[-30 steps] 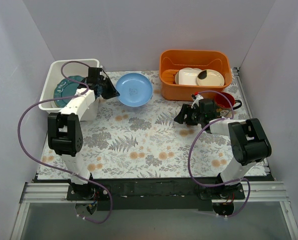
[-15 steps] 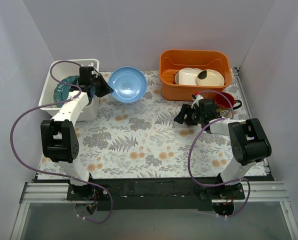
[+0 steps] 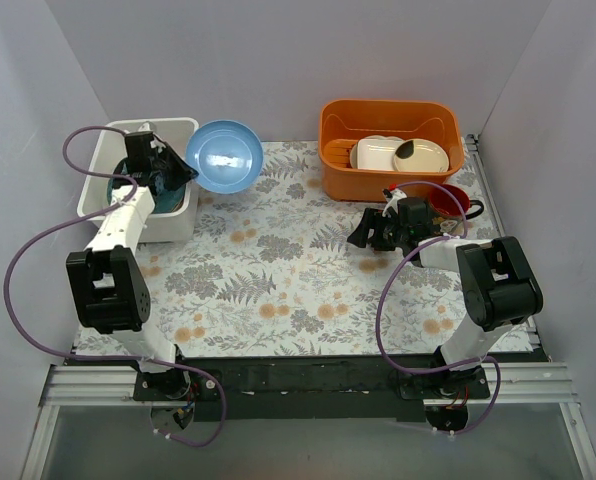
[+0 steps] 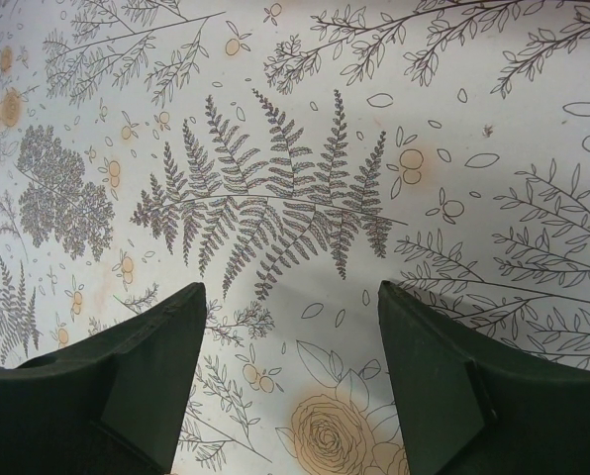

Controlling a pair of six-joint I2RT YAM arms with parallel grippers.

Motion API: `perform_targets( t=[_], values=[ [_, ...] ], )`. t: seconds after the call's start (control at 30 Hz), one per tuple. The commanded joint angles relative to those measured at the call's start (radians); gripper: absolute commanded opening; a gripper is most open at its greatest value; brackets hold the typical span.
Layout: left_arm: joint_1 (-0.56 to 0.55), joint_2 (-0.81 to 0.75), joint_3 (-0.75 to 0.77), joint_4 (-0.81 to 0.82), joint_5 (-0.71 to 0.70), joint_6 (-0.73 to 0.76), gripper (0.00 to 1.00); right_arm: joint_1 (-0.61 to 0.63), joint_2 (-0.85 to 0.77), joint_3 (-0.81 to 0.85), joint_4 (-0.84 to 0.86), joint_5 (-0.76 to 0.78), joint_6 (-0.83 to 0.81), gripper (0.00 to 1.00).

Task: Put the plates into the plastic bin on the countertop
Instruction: Place the plate in the plastic bin.

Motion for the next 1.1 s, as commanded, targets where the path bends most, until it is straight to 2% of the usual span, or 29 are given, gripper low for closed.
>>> perform_targets(
  t=[0.0,0.6,1.07],
  values=[
    [0.048,-0.088,-0.013,0.043,0.013,-0.027,0.0,0.005,0.007,0.02,0.035,-0.016,0.002,0.78],
    [0.215,-0.121,-0.081,0.106,0.042,-0.091,0.0,0.004,0.021,0.019,0.052,-0.031,0.011,0.77],
    [0.281,-0.155,-0.116,0.12,-0.027,-0.101,0.0,0.007,0.029,0.02,0.064,-0.041,0.016,0.77]
  ],
)
